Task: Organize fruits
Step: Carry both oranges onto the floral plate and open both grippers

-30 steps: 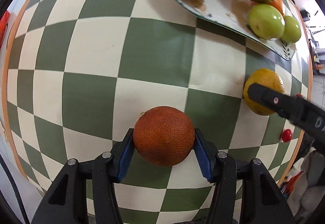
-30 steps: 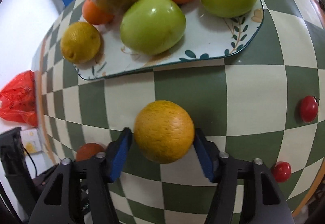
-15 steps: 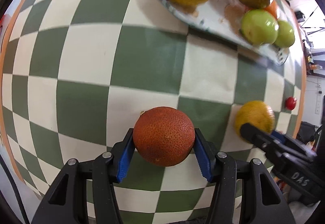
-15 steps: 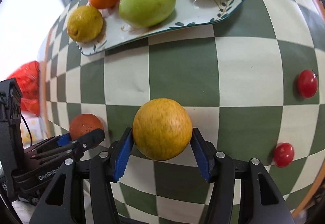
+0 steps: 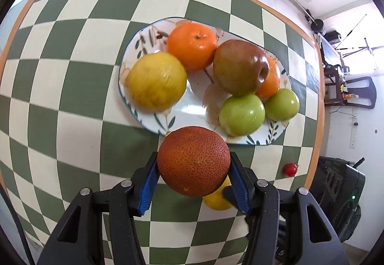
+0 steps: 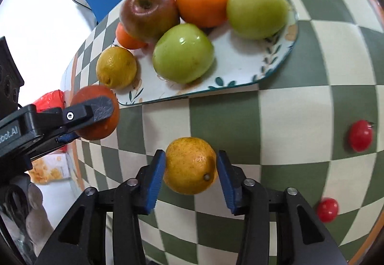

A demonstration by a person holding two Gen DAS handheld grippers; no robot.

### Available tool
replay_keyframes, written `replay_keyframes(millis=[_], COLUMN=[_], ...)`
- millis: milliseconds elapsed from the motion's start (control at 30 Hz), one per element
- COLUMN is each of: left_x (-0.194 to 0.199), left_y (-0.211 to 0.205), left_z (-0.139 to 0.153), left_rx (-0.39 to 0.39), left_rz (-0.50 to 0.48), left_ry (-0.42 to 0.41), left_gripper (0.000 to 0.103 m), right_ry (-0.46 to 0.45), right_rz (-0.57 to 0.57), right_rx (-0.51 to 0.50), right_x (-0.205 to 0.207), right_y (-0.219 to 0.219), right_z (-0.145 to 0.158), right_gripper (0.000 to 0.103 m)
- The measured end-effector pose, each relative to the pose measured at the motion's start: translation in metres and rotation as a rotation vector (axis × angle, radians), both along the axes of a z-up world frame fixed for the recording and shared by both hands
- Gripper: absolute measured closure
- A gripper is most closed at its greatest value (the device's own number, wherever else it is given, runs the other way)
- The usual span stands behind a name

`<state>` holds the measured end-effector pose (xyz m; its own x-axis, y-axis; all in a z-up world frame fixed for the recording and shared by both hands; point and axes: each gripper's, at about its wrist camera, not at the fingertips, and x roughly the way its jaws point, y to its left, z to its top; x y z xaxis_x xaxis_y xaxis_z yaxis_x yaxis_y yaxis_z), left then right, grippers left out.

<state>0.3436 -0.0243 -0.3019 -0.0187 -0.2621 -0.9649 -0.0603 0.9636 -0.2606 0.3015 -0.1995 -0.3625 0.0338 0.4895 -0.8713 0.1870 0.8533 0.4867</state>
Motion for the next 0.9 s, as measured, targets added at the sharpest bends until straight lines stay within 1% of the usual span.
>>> replay_keyframes(millis=[67,100,133,167,233,267,333,400,467,567,600,633,700,800,900], left_x=[0.006,0.007,0.006,0.005,0.004,0.003,0.003,0.002,0.005,0.012,0.016,0.021,0.029,0.043,0.054], left_y=[0.002,0.002,0.004,0.005,0.009,0.012,0.017,0.018,0.017,0.011,0.007,0.003,-0.004,-0.014,-0.022], left_z=[-0.001,-0.003,-0.003,-0.005,-0.008,-0.008,-0.006,-0.004,0.001,0.007,0.008,0.006,0.002,-0.006,-0.013], left_rx=[0.012,0.017,0.020,0.022,0.023,0.021,0.030,0.028,0.017,0.000,-0.003,-0.007,-0.007,0.000,0.017], left_rz=[-0.013,-0.015,-0.013,-0.007,0.003,0.006,0.009,0.013,0.016,0.011,0.010,0.008,0.005,-0.002,-0.009], left_ry=[-0.005,-0.003,0.000,0.005,0.012,0.015,0.014,0.010,0.002,-0.013,-0.013,-0.010,-0.006,0.005,0.013], left_gripper=[0.050,0.050,0.050,0.050,0.050,0.050,0.050,0.050,0.050,0.050,0.050,0.050,0.050,0.050,0.050], right_ry=[0.014,0.026,0.041,0.060,0.090,0.108,0.075,0.068,0.041,-0.009,-0.029,-0.060,-0.095,-0.119,-0.127], right_rz=[0.039,0.044,0.046,0.052,0.046,0.062,0.103,0.122,0.091,-0.022,-0.058,-0.100,-0.149,-0.186,-0.172], right_rx=[-0.002,0.005,0.018,0.037,0.086,0.102,0.044,0.011,-0.001,0.036,0.034,0.018,-0.009,-0.067,-0.118], right_x=[0.005,0.005,0.004,0.004,-0.001,-0.005,-0.007,-0.011,-0.014,-0.017,-0.015,-0.013,-0.006,0.012,0.025], right_y=[0.009,0.011,0.016,0.020,0.025,0.029,0.038,0.043,0.039,0.015,0.007,-0.006,-0.023,-0.039,-0.043], right_z=[-0.003,-0.007,-0.012,-0.020,-0.033,-0.038,-0.032,-0.028,-0.021,-0.001,0.007,0.017,0.026,0.026,0.020], right_gripper=[0.050,0.048,0.044,0.041,0.041,0.041,0.041,0.042,0.042,0.042,0.042,0.042,0.042,0.042,0.042])
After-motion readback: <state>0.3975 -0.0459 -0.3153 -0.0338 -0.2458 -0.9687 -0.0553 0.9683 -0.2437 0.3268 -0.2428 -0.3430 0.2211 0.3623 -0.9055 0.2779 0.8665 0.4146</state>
